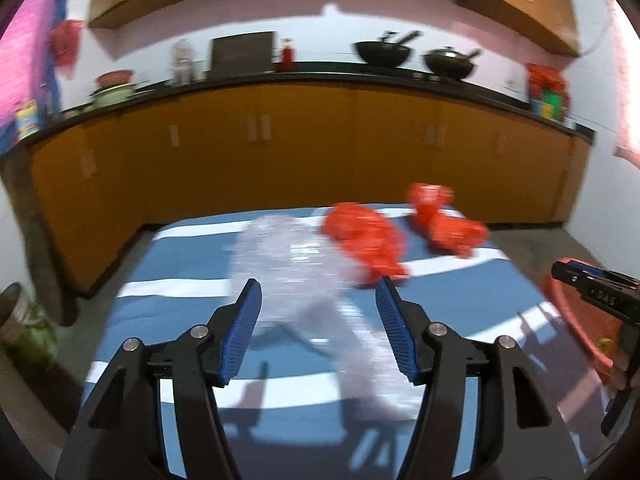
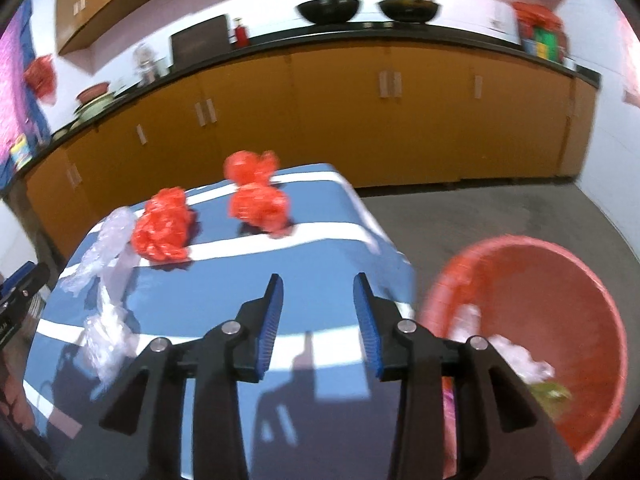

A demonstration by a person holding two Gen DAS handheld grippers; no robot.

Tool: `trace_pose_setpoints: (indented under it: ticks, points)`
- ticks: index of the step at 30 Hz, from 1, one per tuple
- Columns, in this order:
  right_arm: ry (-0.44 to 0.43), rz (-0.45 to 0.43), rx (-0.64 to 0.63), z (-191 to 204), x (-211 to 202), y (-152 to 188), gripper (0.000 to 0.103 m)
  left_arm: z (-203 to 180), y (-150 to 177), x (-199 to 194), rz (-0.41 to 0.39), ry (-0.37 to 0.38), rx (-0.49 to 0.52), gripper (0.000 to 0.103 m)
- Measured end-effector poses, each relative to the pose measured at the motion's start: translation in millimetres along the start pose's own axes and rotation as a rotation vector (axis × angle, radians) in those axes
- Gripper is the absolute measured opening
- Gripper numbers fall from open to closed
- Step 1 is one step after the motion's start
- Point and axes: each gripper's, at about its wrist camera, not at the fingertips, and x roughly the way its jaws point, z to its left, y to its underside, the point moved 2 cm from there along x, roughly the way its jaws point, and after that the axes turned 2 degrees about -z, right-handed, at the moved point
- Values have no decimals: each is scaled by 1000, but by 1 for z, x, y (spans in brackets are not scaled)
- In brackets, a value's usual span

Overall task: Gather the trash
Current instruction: 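Move both tools back over the table toward the red bags and bubble wrap, then grasp the red bag with the right tool while the left tool grasps the bubble wrap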

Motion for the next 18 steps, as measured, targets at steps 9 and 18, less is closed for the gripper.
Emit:
trace_pose_setpoints:
  ticks: [9, 18]
  points:
    - [-7, -18, 14, 39, 70, -39, 60, 55, 1, 21, -5, -84, -41, 66]
    - [29, 48, 59, 39, 128, -54, 59, 71, 4, 38, 4, -78, -82, 68]
